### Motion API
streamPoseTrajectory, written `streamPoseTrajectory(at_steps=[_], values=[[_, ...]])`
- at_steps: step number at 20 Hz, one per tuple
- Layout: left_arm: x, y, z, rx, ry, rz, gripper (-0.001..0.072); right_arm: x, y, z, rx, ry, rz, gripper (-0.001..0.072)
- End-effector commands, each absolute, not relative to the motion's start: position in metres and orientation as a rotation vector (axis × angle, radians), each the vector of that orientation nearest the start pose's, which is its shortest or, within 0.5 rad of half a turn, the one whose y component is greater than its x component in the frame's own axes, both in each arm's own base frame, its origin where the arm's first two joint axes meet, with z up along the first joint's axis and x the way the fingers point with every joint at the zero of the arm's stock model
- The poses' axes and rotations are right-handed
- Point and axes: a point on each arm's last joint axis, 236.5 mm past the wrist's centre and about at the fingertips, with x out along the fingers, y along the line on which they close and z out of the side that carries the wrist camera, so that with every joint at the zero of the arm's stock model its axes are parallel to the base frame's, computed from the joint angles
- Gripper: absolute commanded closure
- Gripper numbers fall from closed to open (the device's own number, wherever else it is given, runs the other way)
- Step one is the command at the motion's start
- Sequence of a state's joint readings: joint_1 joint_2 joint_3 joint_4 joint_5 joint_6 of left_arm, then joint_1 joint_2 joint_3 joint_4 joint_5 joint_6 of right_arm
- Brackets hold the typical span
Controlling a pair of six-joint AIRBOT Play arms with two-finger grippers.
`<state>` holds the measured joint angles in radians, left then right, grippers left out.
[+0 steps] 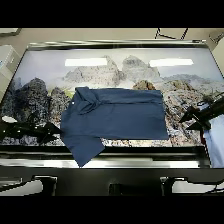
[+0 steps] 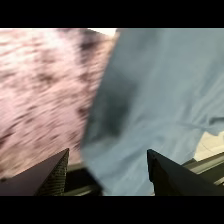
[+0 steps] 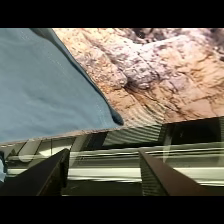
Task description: Fold the clothes and pants, and hang the long-sleeved shirts on hangers.
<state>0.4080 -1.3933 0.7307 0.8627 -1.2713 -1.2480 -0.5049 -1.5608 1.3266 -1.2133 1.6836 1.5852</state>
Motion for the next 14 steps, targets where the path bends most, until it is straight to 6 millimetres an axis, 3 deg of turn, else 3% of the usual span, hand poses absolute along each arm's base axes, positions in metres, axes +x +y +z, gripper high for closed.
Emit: streamPoseTrajectory(at_steps=[1,2,3,5,7,11,14], values=[[0.283,-0.06,-0.1,-0.858,1.542,-0.238,0.0199,0.305,-0.075,-0.024,0.781,1.753,-0.07,0.022],[0.283,-0.064,-0.101,-0.843,1.545,-0.245,0.022,0.305,-0.075,-0.025,0.779,1.752,-0.068,0.0219],[0.282,-0.069,-0.101,-0.832,1.553,-0.256,0.0309,0.305,-0.076,-0.025,0.772,1.75,-0.068,0.0219],[0.276,-0.075,-0.098,-0.835,1.582,-0.282,0.0584,0.306,-0.082,-0.028,0.748,1.741,-0.085,0.0219],[0.268,-0.079,-0.093,-0.816,1.603,-0.341,0.0682,0.309,-0.088,-0.033,0.73,1.723,-0.11,0.022],[0.265,-0.08,-0.091,-0.807,1.609,-0.363,0.0683,0.292,-0.078,-0.061,0.744,1.766,-0.098,0.0216],[0.265,-0.08,-0.091,-0.807,1.609,-0.363,0.0683,0.283,-0.059,-0.088,0.795,1.76,-0.048,0.0207]])
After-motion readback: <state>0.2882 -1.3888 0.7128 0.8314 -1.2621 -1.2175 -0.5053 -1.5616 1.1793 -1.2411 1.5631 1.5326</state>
